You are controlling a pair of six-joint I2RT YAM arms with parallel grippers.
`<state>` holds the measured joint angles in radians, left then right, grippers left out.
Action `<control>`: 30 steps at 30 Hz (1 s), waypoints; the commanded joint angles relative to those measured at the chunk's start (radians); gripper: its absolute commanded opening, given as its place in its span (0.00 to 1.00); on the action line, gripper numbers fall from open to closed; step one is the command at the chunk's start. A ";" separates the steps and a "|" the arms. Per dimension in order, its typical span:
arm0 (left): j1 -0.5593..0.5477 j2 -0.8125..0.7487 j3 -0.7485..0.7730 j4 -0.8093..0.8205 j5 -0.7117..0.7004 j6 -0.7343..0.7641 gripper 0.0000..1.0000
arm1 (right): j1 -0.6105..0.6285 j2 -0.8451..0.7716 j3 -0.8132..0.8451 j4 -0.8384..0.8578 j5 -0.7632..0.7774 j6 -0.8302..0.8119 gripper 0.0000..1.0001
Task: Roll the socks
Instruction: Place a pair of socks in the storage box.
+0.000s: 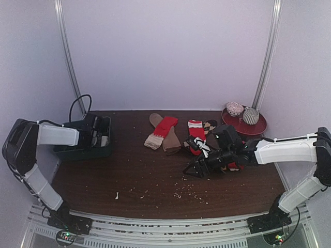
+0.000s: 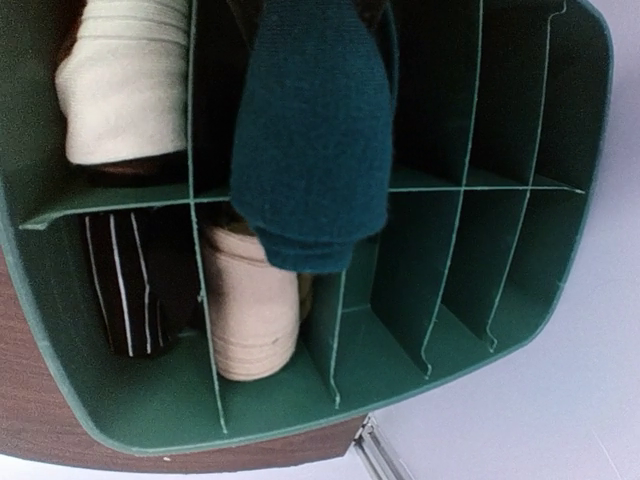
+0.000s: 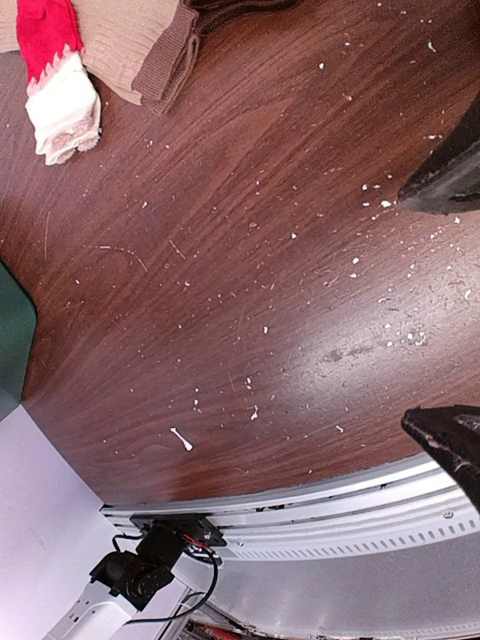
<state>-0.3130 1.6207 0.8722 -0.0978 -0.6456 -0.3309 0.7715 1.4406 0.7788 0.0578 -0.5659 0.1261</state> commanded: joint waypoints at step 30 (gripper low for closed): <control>0.160 0.117 -0.014 -0.143 0.365 -0.025 0.00 | -0.009 0.018 0.013 -0.018 -0.038 -0.014 0.64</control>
<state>-0.1822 1.6684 0.8967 -0.1318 -0.3534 -0.4057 0.7712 1.4609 0.7792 0.0505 -0.5884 0.1181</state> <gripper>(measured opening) 0.099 0.641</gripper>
